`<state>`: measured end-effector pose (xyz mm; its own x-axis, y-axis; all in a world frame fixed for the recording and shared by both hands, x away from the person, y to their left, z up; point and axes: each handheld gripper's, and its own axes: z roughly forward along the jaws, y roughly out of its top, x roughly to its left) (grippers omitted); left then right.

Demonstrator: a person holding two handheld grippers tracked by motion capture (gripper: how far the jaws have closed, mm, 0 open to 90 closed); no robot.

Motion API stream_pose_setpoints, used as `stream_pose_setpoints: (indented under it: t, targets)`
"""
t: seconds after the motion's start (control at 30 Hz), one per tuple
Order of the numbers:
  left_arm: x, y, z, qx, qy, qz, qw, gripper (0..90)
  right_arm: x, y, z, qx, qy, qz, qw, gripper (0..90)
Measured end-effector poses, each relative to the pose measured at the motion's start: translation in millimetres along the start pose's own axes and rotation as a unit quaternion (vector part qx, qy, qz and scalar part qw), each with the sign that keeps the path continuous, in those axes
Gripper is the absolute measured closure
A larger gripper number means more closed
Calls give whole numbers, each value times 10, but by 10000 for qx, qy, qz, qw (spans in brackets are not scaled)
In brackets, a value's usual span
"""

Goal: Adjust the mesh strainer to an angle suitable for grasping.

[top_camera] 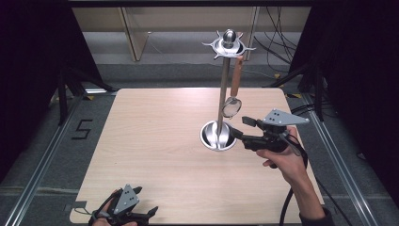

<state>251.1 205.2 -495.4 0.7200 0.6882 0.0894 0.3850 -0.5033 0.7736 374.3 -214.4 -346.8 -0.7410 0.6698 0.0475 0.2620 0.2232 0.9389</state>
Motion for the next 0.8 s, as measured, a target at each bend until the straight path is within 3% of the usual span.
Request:
stream_pose_setpoints:
  t: [0.13, 0.17, 0.23, 0.33, 0.37, 0.5, 0.53, 0.6, 0.67, 0.73, 0.8]
  targets:
    - [-16, -2, 3, 33, -54, -53, 10000, 148, 31, -68, 33, 174, 36, -51, 9998, 396]
    - [-13, 0, 1, 39, -56, -27, 10000, 148, 24, -88, 53, 206, 17, -169, 9996, 396]
    - [-12, 2, 1, 33, -58, -36, 10000, 148, 50, -118, 79, 290, 8, -74, 9996, 395]
    - [-22, 3, 7, 31, -49, -115, 9999, 148, 54, -149, 119, 375, 28, -188, 9991, 394]
    - [9, 13, 5, 34, -59, 119, 9999, 148, 63, -158, 129, 430, 46, -216, 9988, 394]
    - [5, 12, 6, 34, -58, 90, 9999, 148, 81, -206, 196, 500, 119, -292, 9982, 393]
    - [-1, 10, 6, 28, -67, 42, 10000, 148, 110, -230, 223, 554, 147, -193, 9982, 392]
    - [-6, 7, 6, 27, -74, -5, 10000, 148, 109, -277, 281, 630, 172, -341, 9973, 391]
    - [1, 10, 8, 9, -54, 54, 10000, 148, 114, -301, 301, 726, 227, -309, 9966, 391]
    - [-26, -4, 6, 51, -19, -104, 9999, 148, 112, -370, 353, 825, 205, -329, 9958, 389]
    - [-12, 6, -2, 50, -7, 98, 9999, 148, 123, -392, 366, 910, 239, -288, 9951, 389]
